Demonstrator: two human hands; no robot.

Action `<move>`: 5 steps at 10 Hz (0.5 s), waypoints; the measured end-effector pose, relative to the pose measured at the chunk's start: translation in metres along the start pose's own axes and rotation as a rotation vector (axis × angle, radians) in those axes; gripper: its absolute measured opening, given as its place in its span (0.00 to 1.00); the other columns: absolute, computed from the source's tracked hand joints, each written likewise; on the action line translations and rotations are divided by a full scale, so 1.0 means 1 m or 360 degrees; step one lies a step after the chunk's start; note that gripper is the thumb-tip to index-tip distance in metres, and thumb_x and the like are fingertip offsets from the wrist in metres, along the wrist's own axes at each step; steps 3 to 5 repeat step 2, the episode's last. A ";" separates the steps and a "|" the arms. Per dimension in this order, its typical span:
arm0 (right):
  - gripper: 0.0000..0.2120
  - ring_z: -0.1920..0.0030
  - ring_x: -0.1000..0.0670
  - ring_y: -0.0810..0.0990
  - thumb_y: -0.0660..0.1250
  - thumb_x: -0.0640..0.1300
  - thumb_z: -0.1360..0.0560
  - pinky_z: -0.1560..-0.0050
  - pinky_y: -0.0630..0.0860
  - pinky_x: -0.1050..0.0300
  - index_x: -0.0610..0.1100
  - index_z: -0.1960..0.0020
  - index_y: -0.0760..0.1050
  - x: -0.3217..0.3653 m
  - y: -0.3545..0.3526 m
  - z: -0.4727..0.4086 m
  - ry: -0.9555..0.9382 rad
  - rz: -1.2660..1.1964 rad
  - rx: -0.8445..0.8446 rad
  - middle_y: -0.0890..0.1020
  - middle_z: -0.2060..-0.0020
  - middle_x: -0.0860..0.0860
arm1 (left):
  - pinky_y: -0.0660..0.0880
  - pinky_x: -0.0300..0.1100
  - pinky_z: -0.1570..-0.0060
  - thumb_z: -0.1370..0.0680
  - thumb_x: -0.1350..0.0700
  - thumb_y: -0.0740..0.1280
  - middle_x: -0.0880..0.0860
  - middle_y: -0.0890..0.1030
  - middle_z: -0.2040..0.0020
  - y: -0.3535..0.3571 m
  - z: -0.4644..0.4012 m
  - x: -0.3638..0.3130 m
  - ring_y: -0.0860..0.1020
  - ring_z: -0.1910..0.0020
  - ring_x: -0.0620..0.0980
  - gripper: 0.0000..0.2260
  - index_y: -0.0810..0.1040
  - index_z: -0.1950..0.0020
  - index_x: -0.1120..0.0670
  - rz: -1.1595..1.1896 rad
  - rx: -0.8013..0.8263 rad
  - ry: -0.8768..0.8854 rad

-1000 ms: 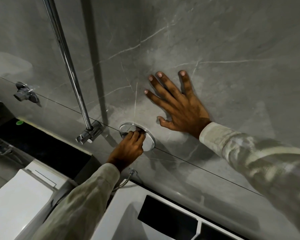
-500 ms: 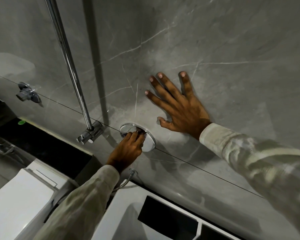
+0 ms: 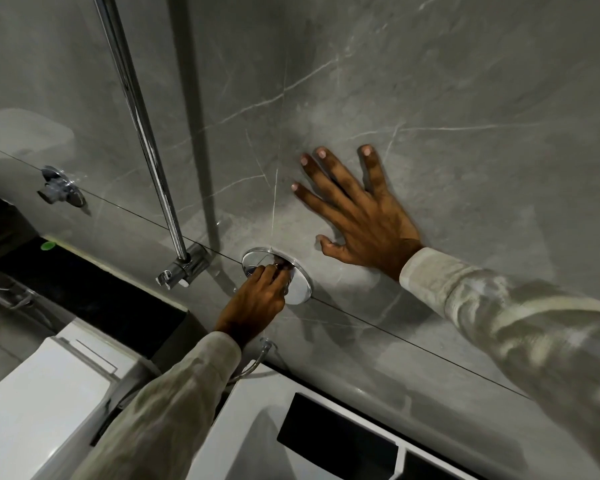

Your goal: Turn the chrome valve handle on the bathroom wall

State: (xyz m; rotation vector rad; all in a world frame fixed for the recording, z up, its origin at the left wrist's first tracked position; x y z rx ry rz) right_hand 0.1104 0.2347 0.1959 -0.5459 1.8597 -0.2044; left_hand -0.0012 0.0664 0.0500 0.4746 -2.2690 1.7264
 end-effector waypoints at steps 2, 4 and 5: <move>0.48 0.11 0.36 0.50 0.55 0.72 0.18 0.19 0.32 0.24 0.47 0.07 0.46 -0.003 -0.007 -0.003 0.0019 0.0003 0.0028 0.48 0.10 0.39 | 0.83 0.57 0.46 0.26 0.63 0.75 0.64 0.83 0.40 -0.008 0.000 0.009 0.83 0.46 0.64 0.16 0.81 0.38 0.66 0.0099 0.0008 -0.0155; 0.48 0.11 0.36 0.50 0.55 0.72 0.18 0.19 0.32 0.24 0.47 0.07 0.46 -0.003 -0.007 -0.003 0.0019 0.0003 0.0028 0.48 0.10 0.39 | 0.83 0.57 0.46 0.26 0.63 0.75 0.64 0.83 0.40 -0.008 0.000 0.009 0.83 0.46 0.64 0.16 0.81 0.38 0.66 0.0099 0.0008 -0.0155; 0.48 0.11 0.36 0.50 0.55 0.72 0.18 0.19 0.32 0.24 0.47 0.07 0.46 -0.003 -0.007 -0.003 0.0019 0.0003 0.0028 0.48 0.10 0.39 | 0.83 0.57 0.46 0.26 0.63 0.75 0.64 0.83 0.40 -0.008 0.000 0.009 0.83 0.46 0.64 0.16 0.81 0.38 0.66 0.0099 0.0008 -0.0155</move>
Point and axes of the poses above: each hand's wrist, its own z-axis away from the middle knuckle, its own y-axis out of the palm, x = y × z, the point moved 2 cm from there along -z, towards the middle knuckle
